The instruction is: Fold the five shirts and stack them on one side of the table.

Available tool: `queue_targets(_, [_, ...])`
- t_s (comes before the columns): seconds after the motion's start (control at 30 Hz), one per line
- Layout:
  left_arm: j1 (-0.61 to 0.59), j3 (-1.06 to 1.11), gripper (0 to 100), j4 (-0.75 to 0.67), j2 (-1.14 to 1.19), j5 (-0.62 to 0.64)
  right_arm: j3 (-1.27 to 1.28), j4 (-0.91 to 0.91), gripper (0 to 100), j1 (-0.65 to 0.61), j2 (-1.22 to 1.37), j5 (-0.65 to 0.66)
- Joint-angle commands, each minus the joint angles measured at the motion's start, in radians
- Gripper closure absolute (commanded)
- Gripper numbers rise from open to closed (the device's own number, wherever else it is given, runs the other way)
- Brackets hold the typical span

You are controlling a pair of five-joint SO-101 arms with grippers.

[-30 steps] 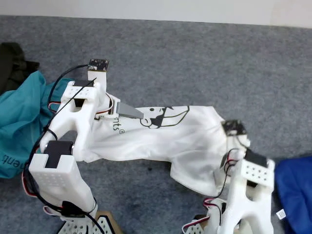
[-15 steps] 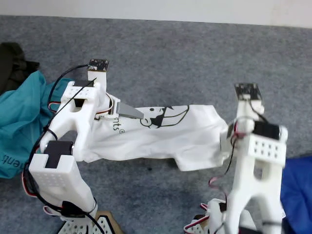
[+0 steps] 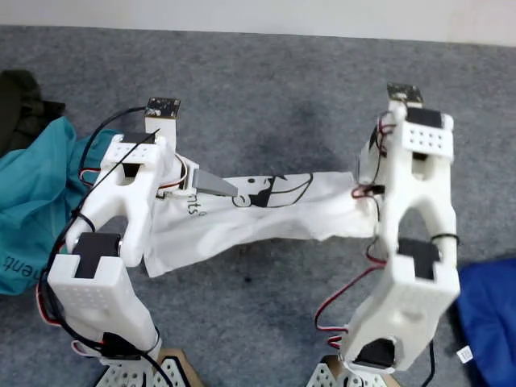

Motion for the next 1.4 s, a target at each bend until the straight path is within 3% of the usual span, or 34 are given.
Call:
queue_targets(0.0, [0.015, -0.002, 40, -0.017, -0.036, 0.002, -0.159, 0.051, 94.0, -0.005, 0.074, -0.012])
queue_targets(0.13, [0.016, -0.002, 40, -0.017, -0.035, 0.002, -0.226, 0.119, 74.3, -0.015, 0.102, -0.003])
queue_targets(0.43, [0.016, -0.002, 40, -0.017, -0.035, 0.002, -0.243, 0.302, 75.3, 0.027, -0.094, 0.072])
queue_targets(0.53, [0.015, -0.002, 40, -0.017, -0.035, 0.002, -0.061, 0.292, 85.7, 0.094, -0.168, 0.132])
queue_targets(0.67, [0.015, -0.002, 40, -0.017, -0.035, 0.002, 0.272, 0.191, 99.3, 0.180, -0.314, 0.310])
queue_targets(0.8, [0.016, -0.002, 40, -0.017, -0.035, 0.002, 0.624, 0.045, 98.2, 0.262, -0.562, 0.454])
queue_targets(0.93, [0.016, -0.002, 40, -0.017, -0.035, 0.002, 0.970, -0.058, 86.8, 0.303, -0.862, 0.562])
queue_targets(1.07, [0.016, 0.035, 40, -0.057, -0.044, 0.002, 1.224, -0.131, 76.9, 0.306, -1.112, 0.563])
queue_targets(1.17, [0.016, 0.054, 40, -0.084, -0.045, 0.002, 1.345, -0.145, 75.6, 0.272, -1.231, 0.560])
queue_targets(1.37, [0.016, 0.054, 40, -0.084, -0.045, 0.002, 1.351, -0.153, 75.4, 0.236, -1.285, 0.496])
